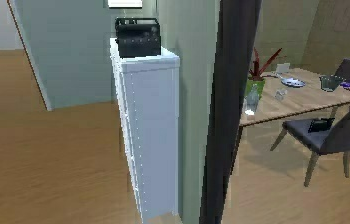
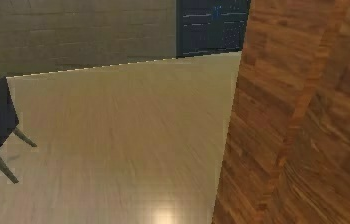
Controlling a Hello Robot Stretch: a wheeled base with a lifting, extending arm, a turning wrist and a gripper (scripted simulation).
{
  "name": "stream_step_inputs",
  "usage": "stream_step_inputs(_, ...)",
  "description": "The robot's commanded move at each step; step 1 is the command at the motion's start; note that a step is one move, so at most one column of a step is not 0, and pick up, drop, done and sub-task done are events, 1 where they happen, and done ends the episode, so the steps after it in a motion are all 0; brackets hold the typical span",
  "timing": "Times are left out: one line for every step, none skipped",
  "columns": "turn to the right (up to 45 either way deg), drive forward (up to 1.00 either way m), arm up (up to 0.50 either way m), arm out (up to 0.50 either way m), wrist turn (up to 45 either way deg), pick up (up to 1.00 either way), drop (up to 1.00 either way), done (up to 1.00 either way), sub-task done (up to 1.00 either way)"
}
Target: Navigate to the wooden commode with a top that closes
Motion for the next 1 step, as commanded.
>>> stream_step_inputs(0.0, 0.05, 0.00, 0.00, 0.0, 0.00, 0.00, 0.00, 0.00)
